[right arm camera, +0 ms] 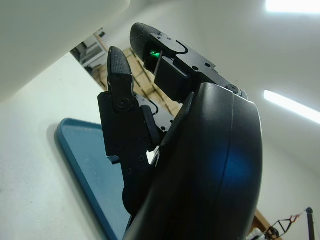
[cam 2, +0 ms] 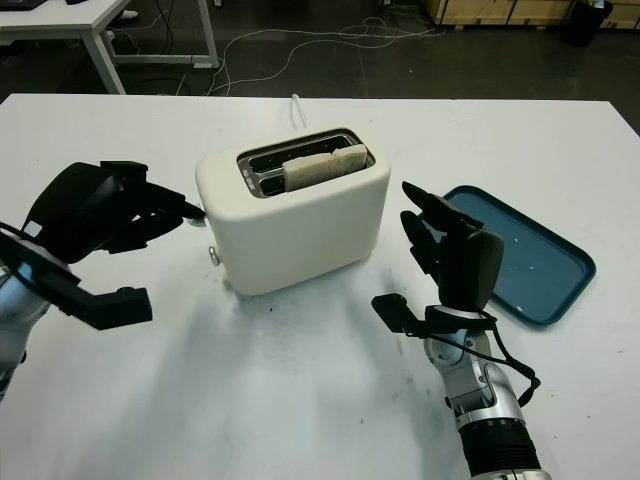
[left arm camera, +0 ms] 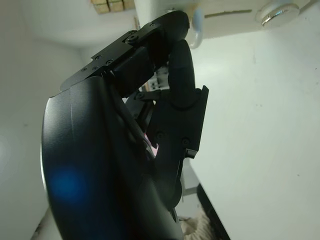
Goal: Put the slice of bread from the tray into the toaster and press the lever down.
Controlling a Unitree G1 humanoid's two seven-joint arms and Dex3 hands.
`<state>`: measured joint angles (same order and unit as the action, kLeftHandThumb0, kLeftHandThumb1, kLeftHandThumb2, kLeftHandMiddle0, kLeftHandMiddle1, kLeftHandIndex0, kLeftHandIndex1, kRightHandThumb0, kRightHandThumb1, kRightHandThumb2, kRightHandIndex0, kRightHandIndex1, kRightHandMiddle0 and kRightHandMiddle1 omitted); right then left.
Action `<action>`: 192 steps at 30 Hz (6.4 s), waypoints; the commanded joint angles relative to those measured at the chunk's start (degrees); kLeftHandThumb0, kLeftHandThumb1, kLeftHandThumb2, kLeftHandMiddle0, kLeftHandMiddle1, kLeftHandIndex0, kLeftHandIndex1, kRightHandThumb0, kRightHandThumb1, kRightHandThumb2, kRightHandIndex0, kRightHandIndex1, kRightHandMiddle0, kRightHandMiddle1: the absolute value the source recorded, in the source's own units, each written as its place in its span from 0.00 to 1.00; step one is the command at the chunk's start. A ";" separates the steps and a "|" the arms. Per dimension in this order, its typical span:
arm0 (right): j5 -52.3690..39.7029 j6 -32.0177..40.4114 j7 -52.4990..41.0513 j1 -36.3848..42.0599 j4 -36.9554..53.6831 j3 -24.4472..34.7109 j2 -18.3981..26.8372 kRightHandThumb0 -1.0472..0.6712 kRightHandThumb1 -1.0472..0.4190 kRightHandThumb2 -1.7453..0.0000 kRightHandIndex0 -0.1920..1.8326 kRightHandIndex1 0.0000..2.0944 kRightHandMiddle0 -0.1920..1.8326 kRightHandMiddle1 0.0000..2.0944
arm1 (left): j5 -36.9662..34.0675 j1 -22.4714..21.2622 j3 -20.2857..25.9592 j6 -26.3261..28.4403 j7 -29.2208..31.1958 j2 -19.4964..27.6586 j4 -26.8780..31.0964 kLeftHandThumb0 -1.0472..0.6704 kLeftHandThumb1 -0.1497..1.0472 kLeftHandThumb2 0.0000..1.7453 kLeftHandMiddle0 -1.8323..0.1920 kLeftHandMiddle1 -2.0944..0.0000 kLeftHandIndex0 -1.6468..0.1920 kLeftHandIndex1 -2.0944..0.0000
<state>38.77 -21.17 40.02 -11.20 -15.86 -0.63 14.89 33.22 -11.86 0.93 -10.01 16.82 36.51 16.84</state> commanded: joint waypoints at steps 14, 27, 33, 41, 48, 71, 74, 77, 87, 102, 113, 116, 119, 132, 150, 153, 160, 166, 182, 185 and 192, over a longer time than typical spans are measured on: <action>-2.66 -1.26 -0.60 0.31 0.23 -0.31 0.48 0.44 0.09 0.91 0.64 0.04 0.57 0.00 | 2.34 -0.11 -0.49 0.69 -1.38 0.39 -2.23 0.48 0.89 0.16 0.58 0.31 0.32 0.95; -2.53 -1.27 -0.43 0.41 0.04 -0.57 0.50 0.45 0.09 0.91 0.65 0.03 0.57 0.00 | 2.27 -0.59 -0.87 0.87 -1.63 0.23 -3.09 0.48 0.89 0.15 0.59 0.29 0.32 0.95; -2.61 -2.00 -0.16 0.29 -0.33 -0.59 0.75 0.45 0.09 0.91 0.65 0.03 0.57 0.00 | 1.82 -0.61 -1.13 0.23 -1.22 0.46 -3.16 0.47 0.89 0.16 0.59 0.31 0.32 0.95; -2.81 -1.42 -0.73 0.41 0.14 -0.48 0.60 0.43 0.09 0.90 0.65 0.02 0.57 0.00 | 0.62 -0.50 -1.28 -1.06 -0.94 0.47 -3.83 0.43 0.89 0.19 0.58 0.31 0.32 0.95; -2.91 -2.33 -0.29 0.35 -0.33 -0.48 0.72 0.44 0.09 0.90 0.65 0.02 0.57 0.00 | 1.44 -0.67 -2.08 -0.83 -0.46 0.59 -4.79 0.43 0.89 0.20 0.58 0.31 0.32 0.94; -1.06 -3.05 0.49 2.75 3.97 0.54 5.20 0.44 0.09 0.94 0.66 0.01 0.58 0.00 | 7.60 0.57 -22.02 -1.80 -11.84 -7.49 -36.19 0.46 0.89 0.13 0.58 0.36 0.34 0.94; -0.89 -3.86 1.31 2.29 2.76 0.24 5.28 0.44 0.09 0.94 0.66 0.02 0.58 0.00 | 6.53 1.29 -21.31 -1.71 -11.94 -7.19 -34.69 0.47 0.89 0.14 0.58 0.34 0.34 0.94; -0.93 -4.21 1.56 2.12 2.30 0.13 5.06 0.43 0.09 0.94 0.66 0.01 0.59 0.00 | 6.09 1.71 -21.04 -1.87 -12.38 -6.77 -33.29 0.46 0.89 0.14 0.59 0.31 0.33 0.94; -0.56 -4.61 2.48 2.06 1.65 0.05 5.07 0.43 0.09 0.94 0.67 0.01 0.59 0.00 | 9.16 4.96 -22.87 2.92 -12.22 -7.41 -25.63 0.48 0.89 0.13 0.60 0.32 0.32 0.93; -1.23 -5.27 1.64 2.02 0.62 -0.04 5.82 0.44 0.09 0.95 0.67 0.01 0.59 0.00 | 11.72 2.93 -29.58 11.51 -10.49 -12.83 -34.69 0.45 0.89 0.20 0.60 0.54 0.33 0.96; -1.48 -5.14 1.42 1.85 0.56 0.05 5.79 0.44 0.09 0.94 0.67 0.00 0.59 0.00 | 10.35 2.22 -30.78 13.36 -10.11 -12.77 -33.68 0.44 0.89 0.26 0.60 0.63 0.35 0.98; -1.23 -4.95 1.41 1.85 0.90 0.05 5.89 0.44 0.09 0.94 0.67 0.00 0.59 0.00 | 11.06 2.74 -30.65 11.85 -12.53 -11.77 -31.75 0.43 0.89 0.27 0.57 0.55 0.34 0.97; -1.24 -4.56 1.11 1.87 1.12 0.06 5.85 0.44 0.09 0.94 0.67 0.00 0.59 0.00 | 11.74 2.51 -30.55 11.59 -11.91 -10.40 -29.21 0.43 0.89 0.26 0.56 0.50 0.33 0.97; -1.37 -4.71 1.24 1.86 1.09 0.16 5.81 0.44 0.09 0.95 0.67 0.00 0.59 0.00 | 10.19 0.76 -29.17 14.66 -7.02 -5.95 -20.28 0.43 0.89 0.29 0.57 0.45 0.33 0.95; -1.08 -4.48 1.53 1.84 1.17 0.10 6.01 0.44 0.09 0.95 0.67 0.00 0.59 0.00 | 10.34 -3.70 -27.01 14.50 -4.24 -3.52 -18.95 0.44 0.89 0.23 0.61 0.21 0.55 0.37; -1.38 -4.79 1.43 1.83 1.04 0.13 6.01 0.44 0.09 0.95 0.67 0.00 0.59 0.00 | 10.64 -3.78 -27.15 14.33 -3.87 -3.23 -18.89 0.43 0.89 0.23 0.59 0.25 0.55 0.39; -1.31 -4.47 1.19 1.98 1.40 0.11 5.95 0.44 0.09 0.95 0.67 0.00 0.59 0.00 | 10.33 -3.67 -27.27 15.20 -3.07 -3.51 -18.51 0.44 0.89 0.22 0.60 0.24 0.54 0.44; -1.23 -4.43 1.00 2.26 1.48 0.09 6.11 0.44 0.09 0.94 0.67 0.00 0.58 0.00 | 11.71 -4.14 -29.44 14.34 -3.72 -4.40 -21.96 0.43 0.89 0.22 0.56 0.35 0.52 0.51; -22.31 -2.26 -21.31 4.46 6.89 2.57 4.98 0.40 0.09 0.92 0.64 0.00 0.52 0.00 | -2.36 7.69 -10.79 5.86 -23.82 -8.71 -10.76 0.24 0.89 0.16 0.68 0.42 0.61 0.69; -25.63 -0.70 -27.35 4.31 8.03 4.48 6.67 0.36 0.09 0.92 0.61 0.00 0.51 0.00 | -6.81 8.94 -4.33 5.44 -20.54 -6.86 -4.80 0.23 0.89 0.15 0.71 0.41 0.62 0.69; -28.19 8.95 -38.76 3.16 14.49 9.36 12.83 0.30 0.09 0.93 0.56 0.00 0.48 0.00 | -7.40 8.65 5.77 9.42 -12.45 -1.12 1.33 0.20 0.89 0.12 0.67 0.47 0.58 0.76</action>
<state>11.47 -14.21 2.62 -7.26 -2.54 7.62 26.28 25.66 -3.09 5.33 -1.36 3.27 34.13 17.37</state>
